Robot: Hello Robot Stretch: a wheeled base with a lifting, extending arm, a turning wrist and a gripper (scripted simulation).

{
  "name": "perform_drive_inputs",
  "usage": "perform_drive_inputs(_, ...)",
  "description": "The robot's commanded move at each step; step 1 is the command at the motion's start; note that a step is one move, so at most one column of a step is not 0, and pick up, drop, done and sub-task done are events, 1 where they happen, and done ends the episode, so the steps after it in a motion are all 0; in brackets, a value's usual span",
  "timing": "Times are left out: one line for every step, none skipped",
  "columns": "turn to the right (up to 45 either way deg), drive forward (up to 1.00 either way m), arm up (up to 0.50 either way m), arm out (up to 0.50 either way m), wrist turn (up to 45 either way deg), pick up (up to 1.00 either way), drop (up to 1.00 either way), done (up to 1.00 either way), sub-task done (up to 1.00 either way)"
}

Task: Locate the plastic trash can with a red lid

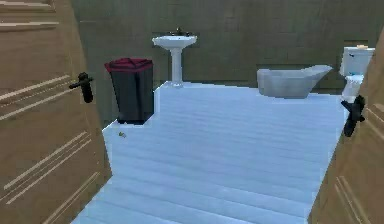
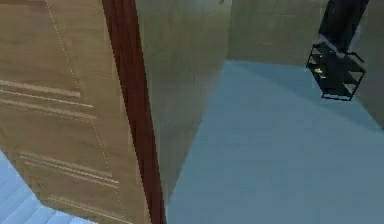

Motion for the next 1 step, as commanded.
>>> perform_drive_inputs(0.0,1.00,0.00,0.00,0.0,0.00,0.00,0.00,0.00)
